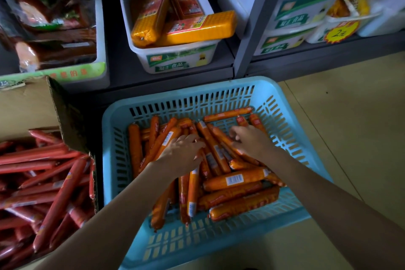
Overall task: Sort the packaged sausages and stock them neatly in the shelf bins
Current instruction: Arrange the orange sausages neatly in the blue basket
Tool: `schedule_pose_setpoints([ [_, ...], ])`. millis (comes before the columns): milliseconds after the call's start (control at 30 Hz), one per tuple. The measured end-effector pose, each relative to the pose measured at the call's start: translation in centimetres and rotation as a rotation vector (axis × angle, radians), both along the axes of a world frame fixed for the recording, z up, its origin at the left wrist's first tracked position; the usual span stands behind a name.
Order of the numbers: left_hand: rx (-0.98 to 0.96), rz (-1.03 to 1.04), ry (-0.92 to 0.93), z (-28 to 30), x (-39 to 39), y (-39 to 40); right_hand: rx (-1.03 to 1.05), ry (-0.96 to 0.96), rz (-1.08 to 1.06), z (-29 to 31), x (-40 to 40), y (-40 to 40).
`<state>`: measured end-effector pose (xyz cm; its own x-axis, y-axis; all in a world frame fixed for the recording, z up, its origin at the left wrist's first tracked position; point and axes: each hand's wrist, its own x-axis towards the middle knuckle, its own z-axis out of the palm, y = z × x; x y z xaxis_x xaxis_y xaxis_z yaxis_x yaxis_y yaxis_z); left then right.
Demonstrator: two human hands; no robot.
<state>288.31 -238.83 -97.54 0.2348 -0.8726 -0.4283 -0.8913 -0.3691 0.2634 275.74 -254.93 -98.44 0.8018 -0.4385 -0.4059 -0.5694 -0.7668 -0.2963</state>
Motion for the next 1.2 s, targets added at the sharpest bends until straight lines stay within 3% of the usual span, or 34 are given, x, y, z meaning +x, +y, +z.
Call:
schedule_pose_setpoints([
  [67,0.032,0.003,0.014,0.4,-0.2,-0.3,-0.038,-0.045,-0.026,0.0,-0.6,-0.2],
  [133,0.015,0.028,0.023,0.7,-0.5,-0.4,0.066,-0.04,-0.003,0.6,-1.2,-0.7],
  [233,-0.016,0.058,0.018,0.7,-0.9,-0.2,0.288,0.198,0.122,2.7,-2.5,-0.1],
  [333,-0.027,0.072,-0.005,0.7,-1.1,0.0,0.063,0.384,0.353,3.2,-3.6,2.0],
  [500,-0.034,0.128,0.041,0.8,-1.1,0.0,-0.124,0.29,0.39,3.1,-4.7,3.5],
  [767,-0.206,0.308,0.161,0.8,-0.3,-0.2,-0.357,0.178,-0.067,5.5,-3.6,-1.5],
  [1067,-0.348,0.569,0.359,1.0,0.4,-0.9,-0.529,0.285,-0.077,2.4,-3.4,-0.7],
  [1133,-0.356,0.616,0.428,1.2,0.5,-0.8,-0.482,0.178,-0.012,2.8,-3.9,-0.6],
  [1200,-0.356,0.625,0.455,1.3,0.5,-0.8,-0.209,0.095,0.069,2.8,-4.2,0.4],
])
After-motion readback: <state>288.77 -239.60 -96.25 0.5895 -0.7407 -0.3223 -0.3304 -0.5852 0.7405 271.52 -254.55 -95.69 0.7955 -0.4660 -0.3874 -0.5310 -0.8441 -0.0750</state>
